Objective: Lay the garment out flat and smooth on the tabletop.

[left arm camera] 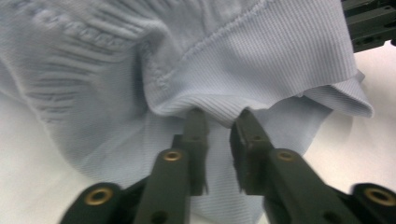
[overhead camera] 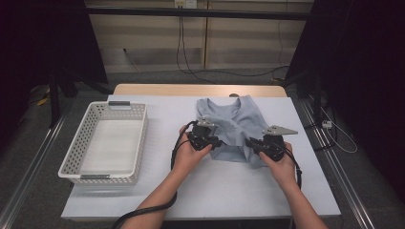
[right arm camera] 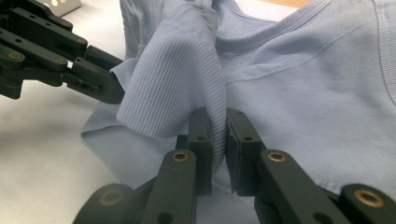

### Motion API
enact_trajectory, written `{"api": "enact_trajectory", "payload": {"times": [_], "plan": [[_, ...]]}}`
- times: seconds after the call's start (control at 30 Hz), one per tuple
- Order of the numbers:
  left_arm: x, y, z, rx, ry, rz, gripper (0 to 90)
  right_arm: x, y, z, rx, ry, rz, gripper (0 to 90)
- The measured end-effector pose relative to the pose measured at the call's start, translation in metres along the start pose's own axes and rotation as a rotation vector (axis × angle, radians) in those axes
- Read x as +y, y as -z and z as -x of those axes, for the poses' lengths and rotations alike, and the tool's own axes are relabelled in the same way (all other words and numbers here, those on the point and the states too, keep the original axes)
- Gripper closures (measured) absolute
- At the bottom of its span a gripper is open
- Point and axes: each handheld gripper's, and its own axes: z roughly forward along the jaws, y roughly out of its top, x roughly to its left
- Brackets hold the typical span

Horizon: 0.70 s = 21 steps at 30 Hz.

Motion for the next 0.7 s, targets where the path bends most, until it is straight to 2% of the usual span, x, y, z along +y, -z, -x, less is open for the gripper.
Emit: {"api": "enact_trajectory", "payload": {"times": [0.13, 0.33, 0.53, 0.7], "plan": [[0.001, 0.0, 0.001, -0.011, 0.01, -0.015, 88.0, -0.001, -0.001, 0.0, -0.004, 0.002, -0.001, 80.2], [0.002, 0.007, 0.001, -0.036, 0.027, -0.025, 89.3, -0.002, -0.001, 0.001, -0.003, 0.002, -0.007, 75.1], [0.0, 0.018, 0.0, -0.049, 0.039, -0.032, 89.4, -0.003, -0.003, -0.001, -0.002, 0.005, -0.013, 64.9], [-0.004, 0.028, -0.002, -0.047, 0.053, -0.028, 89.4, -0.004, -0.004, -0.002, 0.007, 0.0, -0.02, 50.4]]}}
